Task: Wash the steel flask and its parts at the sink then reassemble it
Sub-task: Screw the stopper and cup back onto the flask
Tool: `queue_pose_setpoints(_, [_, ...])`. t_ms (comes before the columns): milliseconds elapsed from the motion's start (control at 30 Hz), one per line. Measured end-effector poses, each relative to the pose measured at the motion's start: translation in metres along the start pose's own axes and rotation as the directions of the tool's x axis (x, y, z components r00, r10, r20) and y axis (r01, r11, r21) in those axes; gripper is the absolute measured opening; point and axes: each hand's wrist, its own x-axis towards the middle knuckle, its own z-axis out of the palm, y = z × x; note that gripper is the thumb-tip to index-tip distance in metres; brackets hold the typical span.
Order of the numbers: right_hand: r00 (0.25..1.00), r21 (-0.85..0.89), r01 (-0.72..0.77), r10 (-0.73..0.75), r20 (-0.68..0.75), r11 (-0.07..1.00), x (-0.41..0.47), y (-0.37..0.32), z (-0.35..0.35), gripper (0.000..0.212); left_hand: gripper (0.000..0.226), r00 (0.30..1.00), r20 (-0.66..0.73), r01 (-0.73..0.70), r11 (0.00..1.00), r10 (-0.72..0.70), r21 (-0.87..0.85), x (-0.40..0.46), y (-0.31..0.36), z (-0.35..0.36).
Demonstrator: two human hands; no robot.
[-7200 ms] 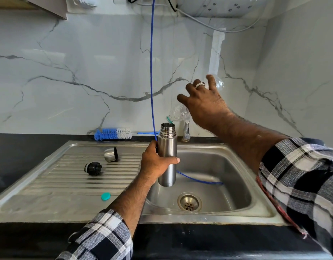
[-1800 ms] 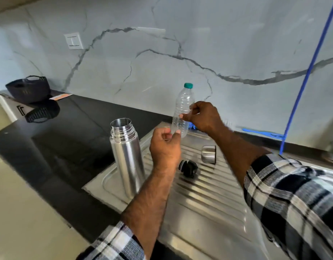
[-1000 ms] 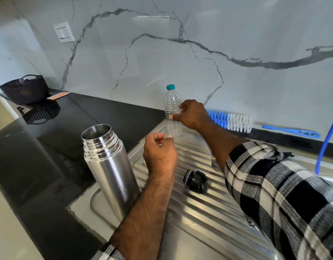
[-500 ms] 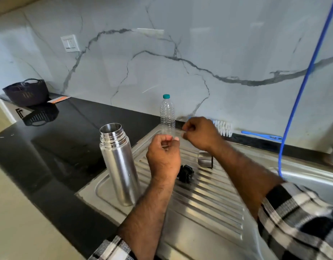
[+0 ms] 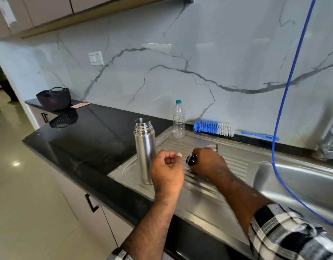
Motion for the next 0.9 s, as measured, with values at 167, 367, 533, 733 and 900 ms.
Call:
queue_pose_setpoints(167, [1.000,0.141,-0.002,0.005,-0.019,0.990,-0.011,-0.014,-0.012,0.067,0.034,0.921,-0.235,-0.280,0.948,0.310,0.152,-0.006,0.009,-0.034])
queue_pose_setpoints(367, [0.997,0.610,-0.062,0.073,0.007,0.790,-0.023,-0.046,-0.022,0.053,0.098,0.955,-0.274,-0.032,0.962,0.109,0.270,0.026,-0.006,-0.070])
queue_pose_setpoints(533, [0.987,0.834,-0.155,0.125,0.104,0.529,-0.030,-0.044,-0.030,0.051,0.103,0.997,0.022,0.069,0.962,-0.077,0.263,0.054,-0.009,-0.067])
queue_pose_setpoints(733, [0.984,0.942,-0.167,0.112,0.140,0.292,-0.038,-0.017,-0.058,0.048,0.054,0.997,0.006,0.075,0.968,-0.079,0.239,0.072,0.000,-0.062])
queue_pose_setpoints(900, [0.992,0.975,-0.029,0.125,0.001,0.222,-0.046,0.017,-0.108,0.040,0.053,0.997,0.078,0.013,0.977,-0.030,0.211,0.058,0.022,-0.042])
